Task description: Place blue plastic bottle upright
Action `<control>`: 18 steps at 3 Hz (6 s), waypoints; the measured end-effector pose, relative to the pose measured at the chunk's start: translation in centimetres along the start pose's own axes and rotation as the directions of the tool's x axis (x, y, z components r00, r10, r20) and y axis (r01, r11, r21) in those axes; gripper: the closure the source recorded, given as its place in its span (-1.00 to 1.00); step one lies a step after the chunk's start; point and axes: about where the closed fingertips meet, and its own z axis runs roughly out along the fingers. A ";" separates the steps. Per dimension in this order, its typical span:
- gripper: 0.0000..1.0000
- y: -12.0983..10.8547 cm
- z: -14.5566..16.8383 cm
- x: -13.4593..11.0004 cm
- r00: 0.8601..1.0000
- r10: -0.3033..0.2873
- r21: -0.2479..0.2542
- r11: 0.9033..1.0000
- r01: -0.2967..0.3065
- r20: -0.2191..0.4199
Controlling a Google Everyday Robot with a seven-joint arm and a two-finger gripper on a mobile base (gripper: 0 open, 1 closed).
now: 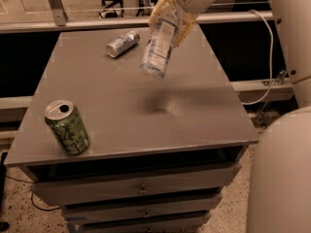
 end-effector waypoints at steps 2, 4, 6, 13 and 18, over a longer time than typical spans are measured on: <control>1.00 -2.5 -2.0 1.0 0.953 -0.301 0.076 0.950 0.304 -0.047; 1.00 -4.5 -3.6 -0.2 0.875 -0.471 0.109 0.870 0.482 -0.112; 1.00 1.7 -6.2 -2.5 0.704 -0.686 -0.003 0.716 0.698 -0.185; 1.00 7.0 -6.6 -4.0 0.139 -0.957 0.004 0.143 0.990 -0.256; 0.19 13.6 -4.3 -3.7 0.251 -0.951 0.022 0.252 0.968 -0.180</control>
Offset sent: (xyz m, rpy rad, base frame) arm -0.0007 0.0012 0.0203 0.0305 -0.1262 0.1409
